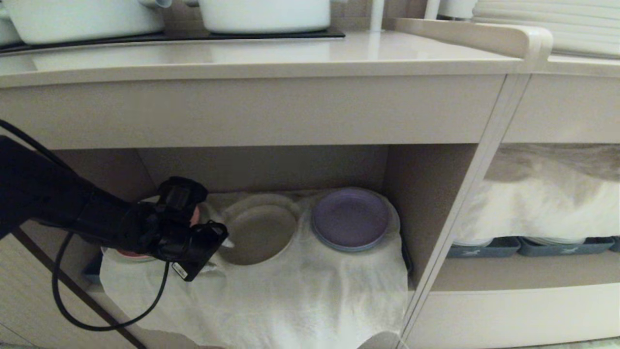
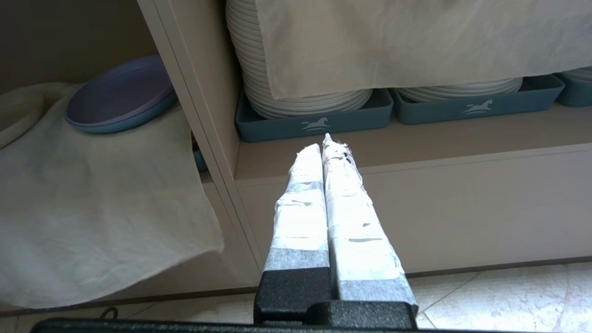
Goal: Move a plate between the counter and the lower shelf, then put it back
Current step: Put the plate in the cupboard
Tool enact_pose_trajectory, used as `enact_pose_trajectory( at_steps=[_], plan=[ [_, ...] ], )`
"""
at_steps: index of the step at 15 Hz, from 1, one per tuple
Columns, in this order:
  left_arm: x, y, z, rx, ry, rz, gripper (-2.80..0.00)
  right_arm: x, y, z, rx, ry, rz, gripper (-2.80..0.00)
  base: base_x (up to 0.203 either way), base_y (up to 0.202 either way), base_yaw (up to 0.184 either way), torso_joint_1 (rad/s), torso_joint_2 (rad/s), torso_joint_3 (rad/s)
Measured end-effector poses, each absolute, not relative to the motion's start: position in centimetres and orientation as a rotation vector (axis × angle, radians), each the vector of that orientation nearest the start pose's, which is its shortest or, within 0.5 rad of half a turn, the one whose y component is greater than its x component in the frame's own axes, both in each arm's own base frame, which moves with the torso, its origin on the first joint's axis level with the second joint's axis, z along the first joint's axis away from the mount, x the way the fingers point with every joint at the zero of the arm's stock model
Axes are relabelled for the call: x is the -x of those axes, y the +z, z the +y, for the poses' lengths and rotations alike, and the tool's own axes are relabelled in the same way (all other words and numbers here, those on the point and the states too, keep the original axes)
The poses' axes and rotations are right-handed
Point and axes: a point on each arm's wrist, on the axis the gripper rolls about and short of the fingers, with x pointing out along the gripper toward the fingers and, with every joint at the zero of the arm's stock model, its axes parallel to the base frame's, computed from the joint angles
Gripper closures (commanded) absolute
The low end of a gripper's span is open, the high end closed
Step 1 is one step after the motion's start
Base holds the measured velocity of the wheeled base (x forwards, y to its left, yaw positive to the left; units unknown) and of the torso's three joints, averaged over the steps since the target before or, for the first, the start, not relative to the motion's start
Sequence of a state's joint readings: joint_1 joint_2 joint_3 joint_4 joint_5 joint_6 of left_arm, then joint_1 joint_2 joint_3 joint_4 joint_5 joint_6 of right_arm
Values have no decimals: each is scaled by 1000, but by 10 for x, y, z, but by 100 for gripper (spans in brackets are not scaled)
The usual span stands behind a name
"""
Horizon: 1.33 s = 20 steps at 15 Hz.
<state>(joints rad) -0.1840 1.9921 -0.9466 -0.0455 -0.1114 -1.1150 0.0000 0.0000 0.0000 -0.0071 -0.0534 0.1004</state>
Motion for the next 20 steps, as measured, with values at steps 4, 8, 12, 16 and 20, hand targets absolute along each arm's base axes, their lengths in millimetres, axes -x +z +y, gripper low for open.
enact_pose_trajectory(
  at_steps=[4, 8, 12, 16, 20],
  plan=[
    [-324, 74, -63, 969, 324, 1035, -280, 23, 76, -1, -101, -53, -10, 0, 0, 0, 0, 0, 0, 0],
    [-321, 77, -62, 962, 332, 1026, -280, 23, 76, -1, -101, -53, -10, 0, 0, 0, 0, 0, 0, 0],
    [-314, 81, -61, 962, 327, 1023, -280, 23, 76, -1, -101, -53, -10, 0, 0, 0, 0, 0, 0, 0],
    [-306, 87, -60, 962, 319, 1018, -280, 23, 76, -1, -101, -53, -10, 0, 0, 0, 0, 0, 0, 0],
    [-293, 90, -58, 963, 319, 1020, -280, 23, 76, -1, -101, -53, -10, 0, 0, 0, 0, 0, 0, 0]
  ],
)
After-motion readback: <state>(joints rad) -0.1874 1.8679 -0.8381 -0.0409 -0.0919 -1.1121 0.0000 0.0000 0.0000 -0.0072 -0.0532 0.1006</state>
